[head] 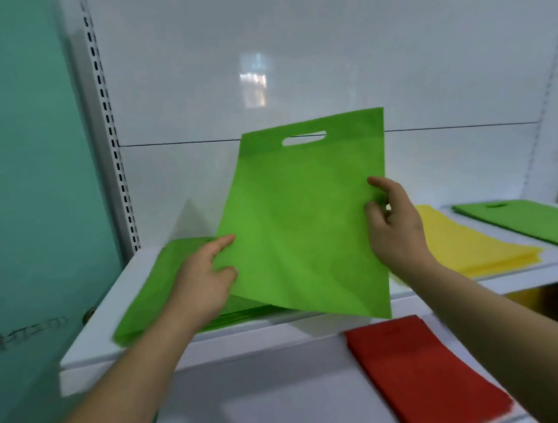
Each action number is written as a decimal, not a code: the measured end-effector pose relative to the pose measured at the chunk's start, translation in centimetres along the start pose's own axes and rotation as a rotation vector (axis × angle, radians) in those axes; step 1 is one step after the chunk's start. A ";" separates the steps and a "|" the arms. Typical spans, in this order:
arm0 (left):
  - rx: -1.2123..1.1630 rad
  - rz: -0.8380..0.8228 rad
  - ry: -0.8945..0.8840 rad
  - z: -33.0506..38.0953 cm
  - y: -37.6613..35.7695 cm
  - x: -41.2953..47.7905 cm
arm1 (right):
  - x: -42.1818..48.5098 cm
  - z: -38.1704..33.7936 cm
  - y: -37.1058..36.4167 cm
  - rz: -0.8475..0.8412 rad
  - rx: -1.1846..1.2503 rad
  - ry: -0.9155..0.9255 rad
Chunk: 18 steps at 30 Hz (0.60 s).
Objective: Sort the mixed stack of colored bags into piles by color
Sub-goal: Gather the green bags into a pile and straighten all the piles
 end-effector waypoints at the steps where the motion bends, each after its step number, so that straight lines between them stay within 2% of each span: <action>1: 0.012 -0.036 -0.036 0.4 -1.1 -0.4 | -0.3 0.7 1.2 0.014 -0.043 -0.056; 10: -0.045 -0.260 -0.192 3.8 -13.4 -3.6 | -2.7 6.7 15.9 0.066 -0.382 -0.305; 18: -0.106 -0.415 -0.274 9.1 -27.2 -7.6 | -3.8 13.5 30.2 0.140 -0.551 -0.370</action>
Point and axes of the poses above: each hand's wrist, its own x-axis towards the middle knuckle, its own y-axis out of the back of the hand, z = x × y, the point moved 2 cm from there along x, towards the middle knuckle, and after that the axes turned 15 degrees about -x, right-handed, at the moved point
